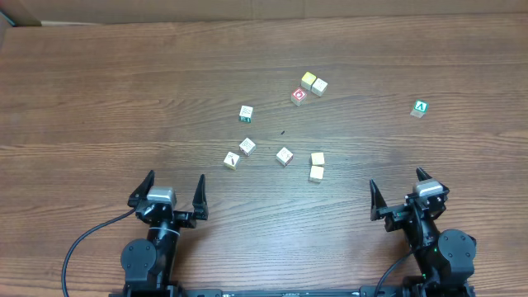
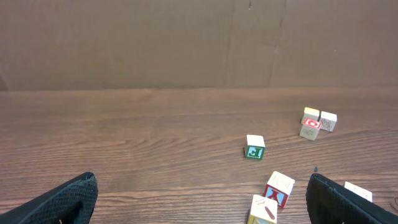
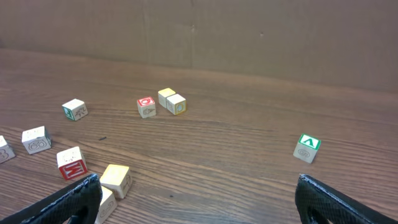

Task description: Flip 5 blocks

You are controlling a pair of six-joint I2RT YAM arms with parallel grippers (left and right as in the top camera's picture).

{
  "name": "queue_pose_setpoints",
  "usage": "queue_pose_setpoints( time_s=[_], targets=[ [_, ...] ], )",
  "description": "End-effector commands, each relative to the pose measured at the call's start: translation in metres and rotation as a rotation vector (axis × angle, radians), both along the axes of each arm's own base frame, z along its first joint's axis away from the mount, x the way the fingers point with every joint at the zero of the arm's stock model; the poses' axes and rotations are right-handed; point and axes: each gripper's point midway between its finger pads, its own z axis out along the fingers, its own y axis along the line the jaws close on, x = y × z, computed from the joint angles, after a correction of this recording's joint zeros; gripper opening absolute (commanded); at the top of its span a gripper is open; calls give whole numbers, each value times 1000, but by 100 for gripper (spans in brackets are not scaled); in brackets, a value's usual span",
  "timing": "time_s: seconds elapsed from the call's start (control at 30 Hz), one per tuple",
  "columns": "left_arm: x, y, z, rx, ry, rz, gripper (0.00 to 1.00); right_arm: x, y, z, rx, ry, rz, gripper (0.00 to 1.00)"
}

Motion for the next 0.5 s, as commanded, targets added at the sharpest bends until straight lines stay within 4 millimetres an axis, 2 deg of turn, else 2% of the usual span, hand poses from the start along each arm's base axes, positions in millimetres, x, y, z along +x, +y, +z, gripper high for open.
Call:
queue_pose_setpoints(
  time_s=[0.0, 0.13, 0.23, 0.33, 0.47],
  targets=[
    [0, 3, 0, 16, -8, 15, 100, 0, 4, 6, 6, -32, 29, 100],
    [0, 1, 0, -52, -1, 9, 100, -4, 21, 27, 33, -108, 127, 100],
    [-1, -8, 2, -82, 1, -41, 100, -6, 24, 47, 146, -144, 138, 100],
    [-3, -14, 5, -120, 3, -75, 100, -8, 25, 58, 234, -140, 141, 100],
    [-3, -15, 13, -136, 11, -82, 100, -13, 37, 69, 273, -113, 210, 100]
  ],
)
